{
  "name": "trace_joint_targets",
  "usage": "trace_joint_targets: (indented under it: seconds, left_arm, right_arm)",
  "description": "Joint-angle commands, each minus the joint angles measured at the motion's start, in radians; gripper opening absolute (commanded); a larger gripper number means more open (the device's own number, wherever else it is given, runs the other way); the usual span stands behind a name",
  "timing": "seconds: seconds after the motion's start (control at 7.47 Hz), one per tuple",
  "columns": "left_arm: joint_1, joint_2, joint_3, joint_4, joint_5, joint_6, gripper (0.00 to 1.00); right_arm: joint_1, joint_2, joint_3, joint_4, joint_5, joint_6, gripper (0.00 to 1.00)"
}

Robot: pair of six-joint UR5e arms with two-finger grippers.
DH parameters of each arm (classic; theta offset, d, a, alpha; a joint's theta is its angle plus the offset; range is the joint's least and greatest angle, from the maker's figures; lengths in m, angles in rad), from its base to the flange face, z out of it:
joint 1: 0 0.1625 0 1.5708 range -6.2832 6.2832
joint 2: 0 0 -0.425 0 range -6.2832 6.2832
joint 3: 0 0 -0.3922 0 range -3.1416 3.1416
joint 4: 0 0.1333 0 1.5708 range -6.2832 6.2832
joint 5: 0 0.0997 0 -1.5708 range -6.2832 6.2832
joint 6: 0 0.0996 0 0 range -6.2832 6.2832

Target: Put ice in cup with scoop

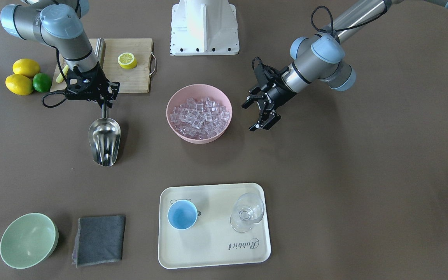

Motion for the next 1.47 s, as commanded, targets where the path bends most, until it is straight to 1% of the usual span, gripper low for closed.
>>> trace_joint_targets:
  seconds: [0.0,0.27,0.4,0.54,0.67,0.8,0.94,1.07,1.34]
  left_arm:
    - [-0.007,-0.009,0.027,0.0,-0.15,-0.042,0.98]
    - [-0.01,-0.035,0.069,-0.003,-0.161,-0.042,0.98]
    - [-0.018,-0.035,0.069,-0.006,-0.161,-0.042,0.98]
    - [-0.024,-0.045,0.078,-0.008,-0.156,-0.042,0.98]
    - [-0.024,-0.069,0.122,-0.041,-0.156,-0.042,0.98]
    - [-0.025,-0.072,0.132,-0.057,-0.156,-0.042,0.98]
    - [-0.025,-0.074,0.132,-0.063,-0.156,-0.044,0.98]
    - [-0.036,-0.074,0.13,-0.078,-0.161,-0.053,0.98]
    - [-0.041,-0.074,0.133,-0.106,-0.165,-0.099,0.98]
  right_arm:
    - [0.0,-0.004,0.008,-0.003,0.005,-0.005,0.0]
    - [0.0,-0.027,0.049,-0.011,0.005,-0.052,0.0]
    - [0.0,-0.059,0.117,-0.04,0.006,-0.15,0.0]
    - [0.003,-0.081,0.202,-0.096,0.005,-0.256,0.0]
    - [0.056,-0.08,0.216,-0.123,0.006,-0.31,0.0]
    - [0.09,-0.071,0.21,-0.146,0.006,-0.388,0.0]
    - [0.128,-0.04,0.19,-0.179,0.009,-0.401,0.0]
    - [0.196,-0.006,0.129,-0.19,0.052,-0.472,0.0]
    - [0.379,0.047,0.001,-0.19,0.234,-0.635,0.0]
